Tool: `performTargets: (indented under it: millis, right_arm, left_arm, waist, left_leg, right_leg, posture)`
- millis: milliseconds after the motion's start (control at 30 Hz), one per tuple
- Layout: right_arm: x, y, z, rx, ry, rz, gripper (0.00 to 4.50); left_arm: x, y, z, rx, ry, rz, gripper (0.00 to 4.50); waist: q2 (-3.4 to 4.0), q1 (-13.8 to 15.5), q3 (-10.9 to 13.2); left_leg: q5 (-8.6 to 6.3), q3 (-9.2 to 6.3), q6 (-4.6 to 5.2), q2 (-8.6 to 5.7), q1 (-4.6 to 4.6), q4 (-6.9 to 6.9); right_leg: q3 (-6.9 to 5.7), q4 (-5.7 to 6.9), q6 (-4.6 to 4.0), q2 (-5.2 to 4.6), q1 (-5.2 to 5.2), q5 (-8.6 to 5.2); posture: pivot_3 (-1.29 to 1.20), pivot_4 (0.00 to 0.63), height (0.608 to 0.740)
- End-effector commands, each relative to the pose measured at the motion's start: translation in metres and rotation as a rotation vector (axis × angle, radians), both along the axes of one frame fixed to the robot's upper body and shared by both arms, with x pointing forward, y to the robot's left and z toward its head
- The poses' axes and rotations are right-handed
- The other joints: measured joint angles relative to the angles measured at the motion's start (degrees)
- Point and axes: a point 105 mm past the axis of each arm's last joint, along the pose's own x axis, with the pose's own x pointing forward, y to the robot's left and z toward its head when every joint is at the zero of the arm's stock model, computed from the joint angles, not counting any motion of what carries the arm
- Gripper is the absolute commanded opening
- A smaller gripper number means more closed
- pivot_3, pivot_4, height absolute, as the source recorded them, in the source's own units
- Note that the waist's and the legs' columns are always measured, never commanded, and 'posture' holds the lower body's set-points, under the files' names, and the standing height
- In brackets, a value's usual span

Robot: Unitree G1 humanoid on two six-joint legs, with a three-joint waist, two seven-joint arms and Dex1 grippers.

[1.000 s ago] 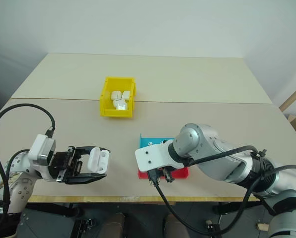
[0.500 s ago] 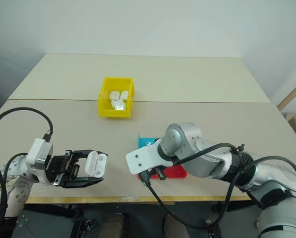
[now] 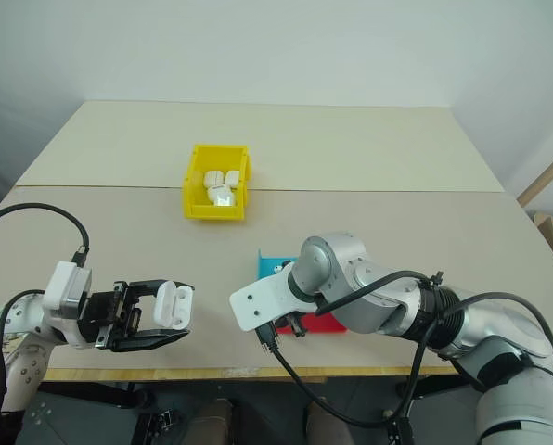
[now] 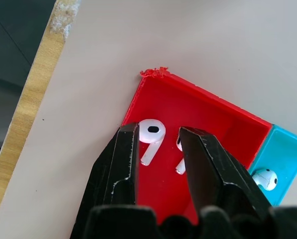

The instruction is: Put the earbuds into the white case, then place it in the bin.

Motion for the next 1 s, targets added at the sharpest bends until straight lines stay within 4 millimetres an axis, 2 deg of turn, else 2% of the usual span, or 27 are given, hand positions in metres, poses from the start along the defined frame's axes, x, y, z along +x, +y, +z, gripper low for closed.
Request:
performTargets:
  millis: [33, 1000]
  right_arm:
    - [0.0010, 0.0017, -0.0009, -0.005, -0.023, 0.022, 1.64]
    - [0.0070, 0.0010, -0.0080, -0.036, -0.032, 0.036, 1.64]
  left_arm:
    - [-0.0023, -0.0003, 0.0078, 0.019, -0.057, 0.002, 2.83]
    - [-0.0010, -0.0008, 0.0056, 0.036, -0.063, 0.025, 2.83]
  waist:
    - [0.00, -0.01, 0.00]
    - [0.00, -0.02, 0.00]
  left_leg:
    - [0.00, 0.00, 0.00, 0.00, 0.00, 0.00]
    - [0.00, 0.00, 0.00, 0.01, 0.02, 0.00]
  right_leg:
    - [0.00, 0.00, 0.00, 0.00, 0.00, 0.00]
    - [0.00, 0.02, -0.01, 0.02, 0.00, 0.01]
  posture:
    - [0.00, 0.150, 0.740]
    - [0.00, 0.150, 0.740]
